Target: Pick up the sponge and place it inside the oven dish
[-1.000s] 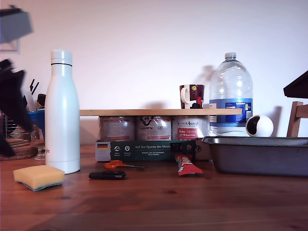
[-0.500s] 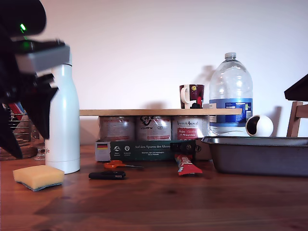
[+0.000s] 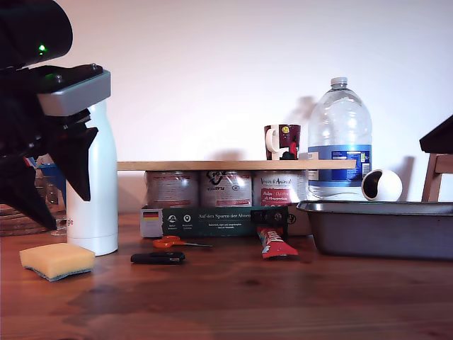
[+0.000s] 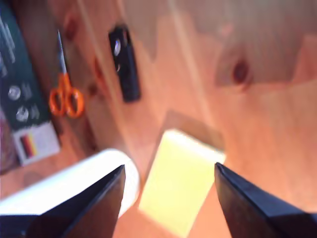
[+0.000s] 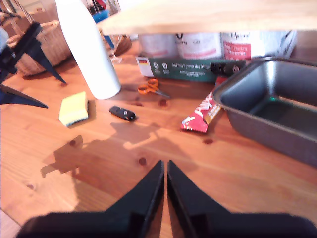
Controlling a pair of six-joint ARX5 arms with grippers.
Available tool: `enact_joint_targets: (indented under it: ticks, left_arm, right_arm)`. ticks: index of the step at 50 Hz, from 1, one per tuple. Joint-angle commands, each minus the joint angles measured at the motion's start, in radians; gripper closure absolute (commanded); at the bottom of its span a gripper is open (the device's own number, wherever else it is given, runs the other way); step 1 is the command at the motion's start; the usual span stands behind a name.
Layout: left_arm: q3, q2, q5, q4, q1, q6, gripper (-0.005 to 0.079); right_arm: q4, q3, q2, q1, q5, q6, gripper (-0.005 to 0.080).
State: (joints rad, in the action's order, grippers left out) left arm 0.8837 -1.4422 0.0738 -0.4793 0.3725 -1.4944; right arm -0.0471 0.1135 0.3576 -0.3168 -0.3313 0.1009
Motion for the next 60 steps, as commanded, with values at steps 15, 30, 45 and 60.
enact_joint_targets:
  ticks: [15,30,45,60]
  left_arm:
    - [0.003,-0.002,0.022,0.000,-0.004,0.076,0.0039]
    - [0.003,-0.057,0.036,0.018,-0.021,0.082,0.0028]
    - [0.003,-0.086,0.035,0.036,-0.048,-0.032,0.0028]
    - [0.003,-0.147,0.011,0.038,-0.079,-0.184,0.0028]
  right_arm:
    - [0.003,0.006,0.003,-0.009,-0.071,-0.002,0.0765]
    - [0.072,0.006,0.003,-0.106,-0.219,-0.003,0.0765]
    - [0.071,0.006,0.003,-0.137,-0.211,-0.004,0.0765]
    - [0.063,0.006,0.003,-0.137,-0.211,-0.004,0.0765]
